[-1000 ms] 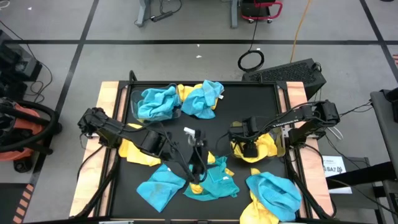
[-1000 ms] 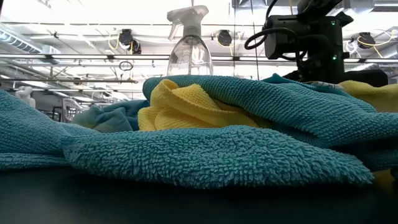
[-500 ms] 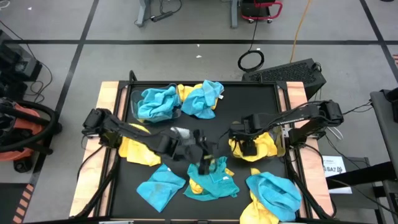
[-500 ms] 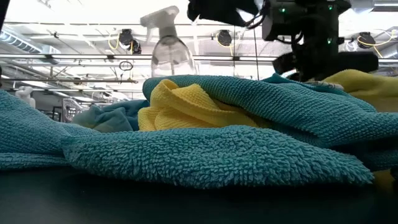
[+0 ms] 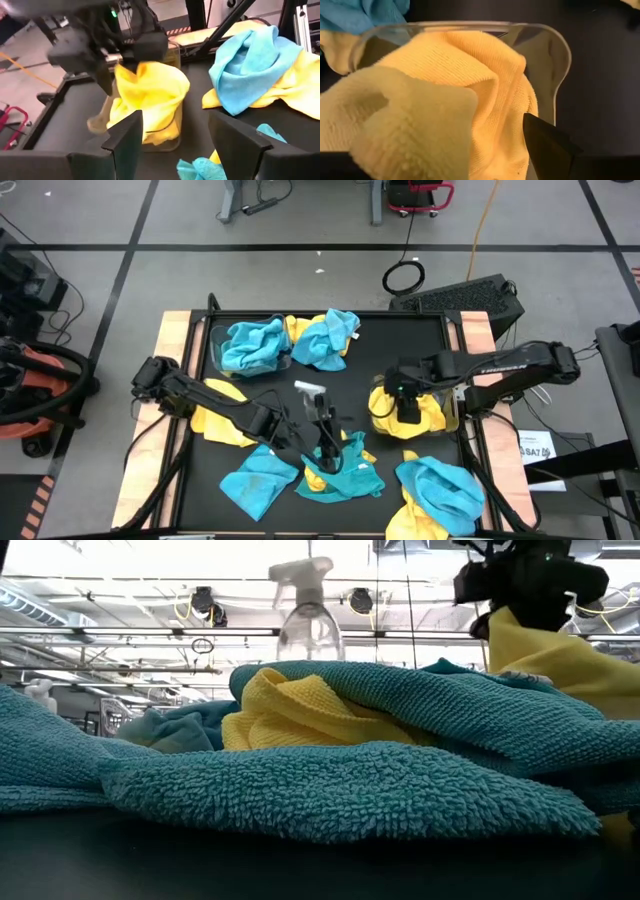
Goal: Sort microfiber towel by color & place in baskets
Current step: Put the yellow microfiber towel into the bottom transparent bin
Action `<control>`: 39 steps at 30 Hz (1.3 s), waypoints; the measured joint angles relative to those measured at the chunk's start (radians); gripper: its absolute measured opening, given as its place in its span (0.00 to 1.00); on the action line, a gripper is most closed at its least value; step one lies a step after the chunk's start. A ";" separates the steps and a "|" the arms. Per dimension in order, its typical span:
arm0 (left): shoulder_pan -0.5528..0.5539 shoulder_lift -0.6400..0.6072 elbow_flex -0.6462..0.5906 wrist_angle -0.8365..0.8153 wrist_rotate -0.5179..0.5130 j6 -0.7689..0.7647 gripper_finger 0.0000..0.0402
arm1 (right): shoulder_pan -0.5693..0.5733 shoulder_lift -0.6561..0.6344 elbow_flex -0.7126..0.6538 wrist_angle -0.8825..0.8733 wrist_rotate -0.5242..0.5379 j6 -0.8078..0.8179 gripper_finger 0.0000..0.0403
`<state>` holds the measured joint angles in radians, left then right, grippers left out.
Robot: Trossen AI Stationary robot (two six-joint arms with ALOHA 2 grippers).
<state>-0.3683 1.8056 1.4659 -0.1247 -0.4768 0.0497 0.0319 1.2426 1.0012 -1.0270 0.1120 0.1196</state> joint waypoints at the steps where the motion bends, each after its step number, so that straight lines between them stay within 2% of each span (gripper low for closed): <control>1: -0.004 0.012 0.000 0.000 -0.004 -0.012 0.57 | 0.000 -0.007 0.000 0.002 0.000 0.006 0.48; 5: -0.035 0.092 0.000 0.079 -0.068 -0.011 0.57 | 0.000 -0.028 0.000 0.009 -0.002 0.016 0.48; 12: -0.066 0.254 0.000 0.417 -0.272 0.008 0.57 | 0.000 -0.042 0.000 0.013 -0.003 0.020 0.48; 15: -0.065 0.298 0.003 0.544 -0.313 0.008 0.57 | 0.000 -0.042 0.000 0.013 -0.003 0.026 0.48; 18: -0.050 0.339 0.022 0.614 -0.317 0.001 0.57 | 0.000 -0.042 0.000 0.013 -0.003 0.028 0.48; 23: -0.006 0.410 0.044 0.686 -0.336 -0.111 0.57 | 0.000 -0.043 0.000 0.013 -0.003 0.030 0.48; 32: 0.047 0.486 0.046 0.835 -0.336 -0.161 0.57 | 0.001 -0.043 0.000 0.013 -0.004 0.037 0.48; 39: 0.087 0.485 0.048 0.852 -0.221 -0.227 0.57 | 0.001 -0.042 0.000 0.014 -0.004 0.038 0.48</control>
<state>-0.2815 2.2906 1.5139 0.7277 -0.6978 -0.1775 0.0326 1.2001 1.0012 -1.0133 0.1081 0.1574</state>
